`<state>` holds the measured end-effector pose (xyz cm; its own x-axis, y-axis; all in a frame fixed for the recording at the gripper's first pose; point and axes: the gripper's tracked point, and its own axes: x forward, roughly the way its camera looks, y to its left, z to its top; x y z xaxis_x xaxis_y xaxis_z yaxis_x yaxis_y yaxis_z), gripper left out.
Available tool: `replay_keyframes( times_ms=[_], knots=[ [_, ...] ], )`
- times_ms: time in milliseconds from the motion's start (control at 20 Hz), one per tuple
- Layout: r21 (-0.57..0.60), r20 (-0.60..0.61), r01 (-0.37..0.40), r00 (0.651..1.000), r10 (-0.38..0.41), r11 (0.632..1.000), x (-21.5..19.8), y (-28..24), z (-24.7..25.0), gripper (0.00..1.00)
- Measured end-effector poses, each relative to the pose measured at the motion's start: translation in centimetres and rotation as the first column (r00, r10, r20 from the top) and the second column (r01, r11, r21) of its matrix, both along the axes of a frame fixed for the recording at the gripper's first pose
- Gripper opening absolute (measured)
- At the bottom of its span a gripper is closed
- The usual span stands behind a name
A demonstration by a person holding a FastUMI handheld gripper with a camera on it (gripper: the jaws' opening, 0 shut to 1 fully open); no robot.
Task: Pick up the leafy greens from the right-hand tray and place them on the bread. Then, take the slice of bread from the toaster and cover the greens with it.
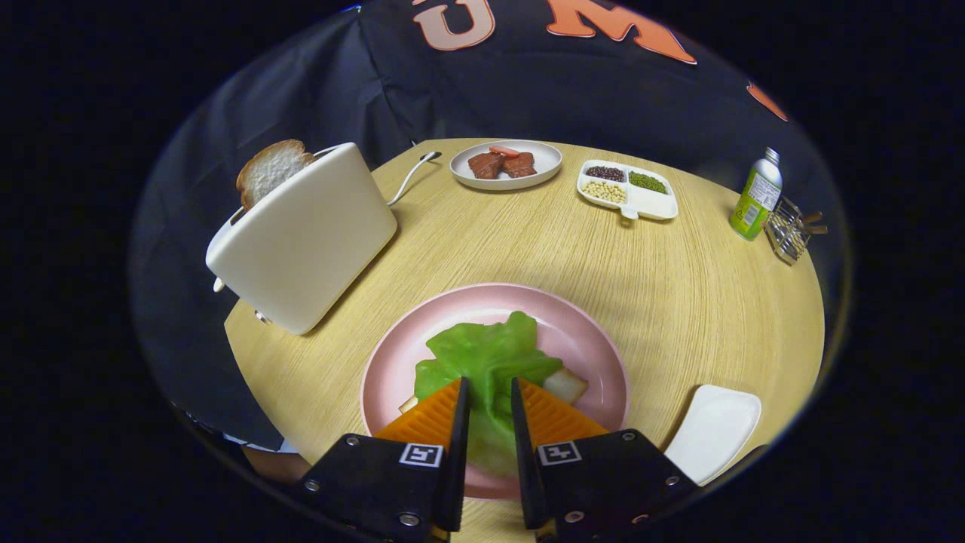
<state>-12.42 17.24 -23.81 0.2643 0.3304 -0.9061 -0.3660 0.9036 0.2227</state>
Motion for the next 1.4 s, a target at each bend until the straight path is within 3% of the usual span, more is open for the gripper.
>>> replay_keyframes(
  times_ms=[200, 450, 650, 1100, 1400],
  knots=[
    [-0.017, 0.021, 0.042, 0.999, -0.042, 0.999, 1.6, 0.2, 1.5, 0.46],
    [0.031, 0.032, 0.092, 0.995, -0.093, 0.995, 4.5, 2.6, 4.7, 0.51],
    [0.145, 0.015, 0.110, 0.993, -0.113, 0.983, 6.2, 6.9, 8.5, 0.69],
    [0.342, -0.032, 0.066, 0.998, -0.058, 0.938, 9.7, 18.2, 15.7, 0.87],
    [0.338, -0.039, -0.015, 0.999, 0.029, 0.941, 10.3, 24.1, 16.0, 0.91]
  ],
)
